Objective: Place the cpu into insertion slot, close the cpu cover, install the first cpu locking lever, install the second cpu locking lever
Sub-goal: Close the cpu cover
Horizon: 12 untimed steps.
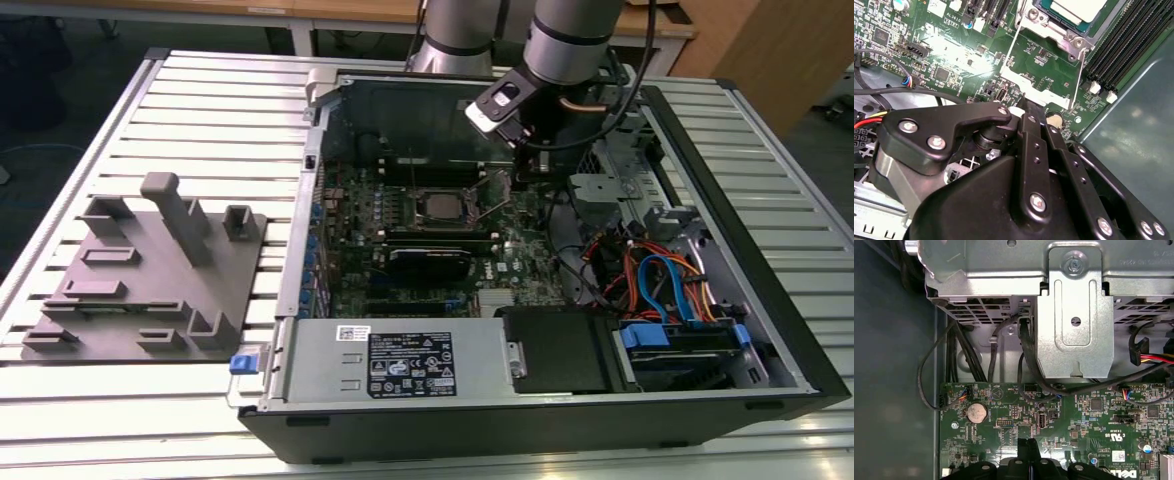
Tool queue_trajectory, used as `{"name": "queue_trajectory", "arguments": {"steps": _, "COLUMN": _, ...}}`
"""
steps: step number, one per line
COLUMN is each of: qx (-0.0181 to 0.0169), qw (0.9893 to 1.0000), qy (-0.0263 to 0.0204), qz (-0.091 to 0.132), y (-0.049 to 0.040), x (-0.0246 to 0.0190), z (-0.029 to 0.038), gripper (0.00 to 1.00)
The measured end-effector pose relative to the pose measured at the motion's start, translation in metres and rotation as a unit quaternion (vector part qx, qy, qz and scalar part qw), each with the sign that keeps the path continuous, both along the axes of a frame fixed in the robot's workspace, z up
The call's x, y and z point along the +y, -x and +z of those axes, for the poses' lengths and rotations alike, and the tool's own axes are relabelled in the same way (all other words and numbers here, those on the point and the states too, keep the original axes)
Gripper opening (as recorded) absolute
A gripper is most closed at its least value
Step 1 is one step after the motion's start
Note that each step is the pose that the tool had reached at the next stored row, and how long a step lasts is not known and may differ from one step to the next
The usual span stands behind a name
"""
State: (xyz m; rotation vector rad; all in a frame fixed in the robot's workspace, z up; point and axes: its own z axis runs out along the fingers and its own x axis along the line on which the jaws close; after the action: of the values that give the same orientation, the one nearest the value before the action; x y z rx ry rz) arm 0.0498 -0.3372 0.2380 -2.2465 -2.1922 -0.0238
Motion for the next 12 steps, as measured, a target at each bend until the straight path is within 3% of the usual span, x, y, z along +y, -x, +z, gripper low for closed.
{"name": "queue_trajectory", "arguments": {"steps": 12, "qx": 0.0000, "qw": 1.0000, "qy": 0.0000, "qz": 0.000, "y": 0.0034, "x": 0.0000, "z": 0.0000, "gripper": 0.10}}
